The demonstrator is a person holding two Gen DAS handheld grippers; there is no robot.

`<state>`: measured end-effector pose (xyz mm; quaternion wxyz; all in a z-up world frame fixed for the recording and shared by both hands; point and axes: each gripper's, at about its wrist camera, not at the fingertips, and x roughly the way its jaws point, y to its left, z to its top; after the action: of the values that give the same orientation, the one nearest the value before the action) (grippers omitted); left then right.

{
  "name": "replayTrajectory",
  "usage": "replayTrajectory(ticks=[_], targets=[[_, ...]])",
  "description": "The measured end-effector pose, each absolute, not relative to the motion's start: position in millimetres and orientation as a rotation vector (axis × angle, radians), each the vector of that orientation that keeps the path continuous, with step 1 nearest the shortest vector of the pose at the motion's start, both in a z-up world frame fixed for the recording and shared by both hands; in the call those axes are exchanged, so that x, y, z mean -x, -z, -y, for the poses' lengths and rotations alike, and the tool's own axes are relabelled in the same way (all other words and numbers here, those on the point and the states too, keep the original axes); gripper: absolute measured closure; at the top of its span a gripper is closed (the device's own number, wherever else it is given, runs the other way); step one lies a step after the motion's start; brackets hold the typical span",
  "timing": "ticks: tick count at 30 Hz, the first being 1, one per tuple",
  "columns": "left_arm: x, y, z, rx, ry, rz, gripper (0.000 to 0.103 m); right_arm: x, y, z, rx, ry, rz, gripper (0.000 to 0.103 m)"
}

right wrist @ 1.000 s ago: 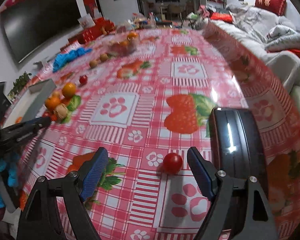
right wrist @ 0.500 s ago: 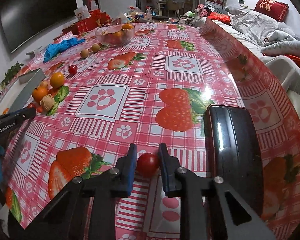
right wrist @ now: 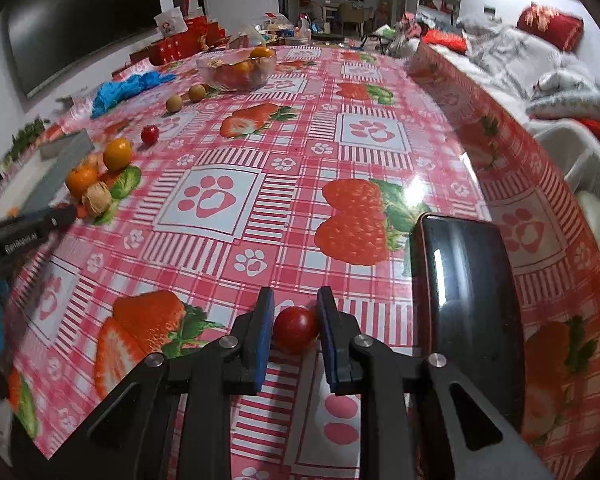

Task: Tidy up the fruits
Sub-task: 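Carry both cherry tomatoes over the white tray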

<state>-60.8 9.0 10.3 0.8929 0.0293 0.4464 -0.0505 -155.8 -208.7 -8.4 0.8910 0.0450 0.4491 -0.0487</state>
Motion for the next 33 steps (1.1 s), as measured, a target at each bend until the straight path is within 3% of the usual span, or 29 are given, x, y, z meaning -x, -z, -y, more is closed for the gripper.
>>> replayTrajectory(ticks=[2, 20, 33], targets=[[62.4, -11.5, -10.7, -0.049, 0.120, -0.930, 0.080, 157.5, 7.3, 215.9, -0.163, 0.064, -0.928, 0.081], [83.9, -45.9, -44.1, 0.038, 0.141, -0.872, 0.080, 141.6, -12.4, 203.5, -0.259, -0.020, -0.930, 0.081], [85.3, -68.3, -96.5, 0.080, 0.053, -0.843, 0.080, 96.2, -47.5, 136.9, -0.183, -0.173, -0.911, 0.081]])
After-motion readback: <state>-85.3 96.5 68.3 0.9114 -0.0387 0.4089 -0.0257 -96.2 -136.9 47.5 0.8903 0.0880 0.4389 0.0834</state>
